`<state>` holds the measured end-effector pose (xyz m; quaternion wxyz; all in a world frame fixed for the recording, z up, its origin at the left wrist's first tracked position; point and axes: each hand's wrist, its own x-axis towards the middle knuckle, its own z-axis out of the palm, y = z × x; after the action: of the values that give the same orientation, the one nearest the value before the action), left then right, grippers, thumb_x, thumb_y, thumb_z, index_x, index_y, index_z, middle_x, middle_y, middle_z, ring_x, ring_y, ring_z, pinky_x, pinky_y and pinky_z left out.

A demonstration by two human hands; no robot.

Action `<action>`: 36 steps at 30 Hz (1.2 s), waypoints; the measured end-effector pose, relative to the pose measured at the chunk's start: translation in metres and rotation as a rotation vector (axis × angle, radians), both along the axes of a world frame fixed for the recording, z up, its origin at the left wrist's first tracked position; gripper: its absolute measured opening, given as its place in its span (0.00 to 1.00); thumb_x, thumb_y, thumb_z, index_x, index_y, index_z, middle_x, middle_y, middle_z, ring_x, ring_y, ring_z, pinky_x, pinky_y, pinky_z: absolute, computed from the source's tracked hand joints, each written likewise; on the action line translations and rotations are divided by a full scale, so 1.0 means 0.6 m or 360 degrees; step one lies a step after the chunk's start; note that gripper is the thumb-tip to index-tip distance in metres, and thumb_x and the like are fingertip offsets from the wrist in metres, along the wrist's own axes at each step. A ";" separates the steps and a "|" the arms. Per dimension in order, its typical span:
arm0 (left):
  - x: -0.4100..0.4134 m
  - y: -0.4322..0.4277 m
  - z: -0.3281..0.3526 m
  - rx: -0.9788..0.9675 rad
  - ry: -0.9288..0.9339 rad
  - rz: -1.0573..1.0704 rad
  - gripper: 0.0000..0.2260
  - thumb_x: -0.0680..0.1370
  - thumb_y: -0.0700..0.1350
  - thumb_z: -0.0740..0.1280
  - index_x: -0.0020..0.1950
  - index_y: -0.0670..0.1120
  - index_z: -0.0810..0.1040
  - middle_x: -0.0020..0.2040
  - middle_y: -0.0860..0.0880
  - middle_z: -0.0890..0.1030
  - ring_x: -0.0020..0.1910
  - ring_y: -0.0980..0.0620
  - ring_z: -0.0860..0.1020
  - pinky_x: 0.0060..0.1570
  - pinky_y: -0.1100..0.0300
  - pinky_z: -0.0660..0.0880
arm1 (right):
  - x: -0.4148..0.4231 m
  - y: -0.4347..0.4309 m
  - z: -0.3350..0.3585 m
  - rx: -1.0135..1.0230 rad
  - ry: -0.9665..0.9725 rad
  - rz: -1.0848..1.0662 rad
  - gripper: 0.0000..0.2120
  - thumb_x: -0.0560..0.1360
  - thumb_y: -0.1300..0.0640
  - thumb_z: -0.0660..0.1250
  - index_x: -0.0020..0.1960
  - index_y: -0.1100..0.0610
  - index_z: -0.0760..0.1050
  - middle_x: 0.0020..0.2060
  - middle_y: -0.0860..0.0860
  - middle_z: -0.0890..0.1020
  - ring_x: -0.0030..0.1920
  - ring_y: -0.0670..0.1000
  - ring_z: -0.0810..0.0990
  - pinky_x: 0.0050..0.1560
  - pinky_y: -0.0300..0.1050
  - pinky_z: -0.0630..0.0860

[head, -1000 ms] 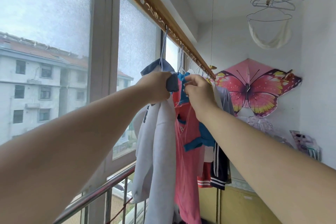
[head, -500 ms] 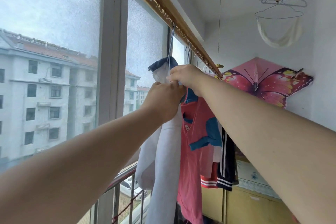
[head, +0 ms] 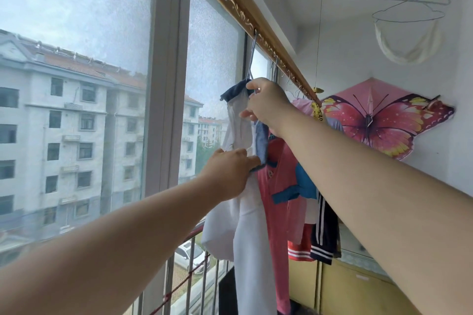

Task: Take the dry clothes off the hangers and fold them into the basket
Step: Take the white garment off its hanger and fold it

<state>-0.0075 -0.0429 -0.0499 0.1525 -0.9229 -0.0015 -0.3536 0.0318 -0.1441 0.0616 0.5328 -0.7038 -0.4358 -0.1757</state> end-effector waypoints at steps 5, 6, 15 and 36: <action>0.002 0.022 0.002 -0.0277 0.0066 -0.0094 0.12 0.80 0.45 0.59 0.63 0.51 0.72 0.52 0.45 0.74 0.48 0.43 0.76 0.46 0.54 0.73 | -0.005 -0.012 0.007 0.0363 -0.0027 0.0137 0.19 0.75 0.68 0.59 0.65 0.59 0.71 0.58 0.56 0.78 0.39 0.48 0.85 0.40 0.40 0.79; 0.003 0.024 0.002 -0.0273 0.0063 -0.0086 0.12 0.80 0.45 0.59 0.62 0.51 0.72 0.51 0.45 0.75 0.47 0.43 0.76 0.45 0.55 0.71 | -0.005 -0.014 0.006 0.0459 -0.0064 0.0139 0.18 0.76 0.66 0.60 0.65 0.58 0.71 0.56 0.55 0.78 0.38 0.48 0.85 0.42 0.42 0.80; 0.006 0.028 0.011 -0.0571 -0.0024 -0.0094 0.08 0.80 0.46 0.62 0.56 0.44 0.73 0.52 0.44 0.78 0.47 0.44 0.76 0.43 0.56 0.71 | -0.003 -0.022 0.005 0.0750 0.0037 0.0311 0.08 0.76 0.58 0.67 0.53 0.51 0.71 0.47 0.44 0.78 0.50 0.43 0.77 0.51 0.37 0.72; 0.033 0.050 -0.030 -0.2154 -0.0051 -0.0061 0.09 0.78 0.47 0.67 0.55 0.44 0.78 0.47 0.44 0.76 0.45 0.48 0.73 0.42 0.59 0.70 | 0.096 -0.004 -0.107 0.0515 0.0559 -0.0393 0.23 0.73 0.53 0.68 0.64 0.59 0.68 0.58 0.57 0.76 0.52 0.54 0.76 0.54 0.51 0.77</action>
<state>0.0124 -0.0127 -0.0677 -0.4652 -0.8096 -0.2084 -0.2910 0.0892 -0.1467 -0.0025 0.6803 -0.6770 -0.2139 -0.1818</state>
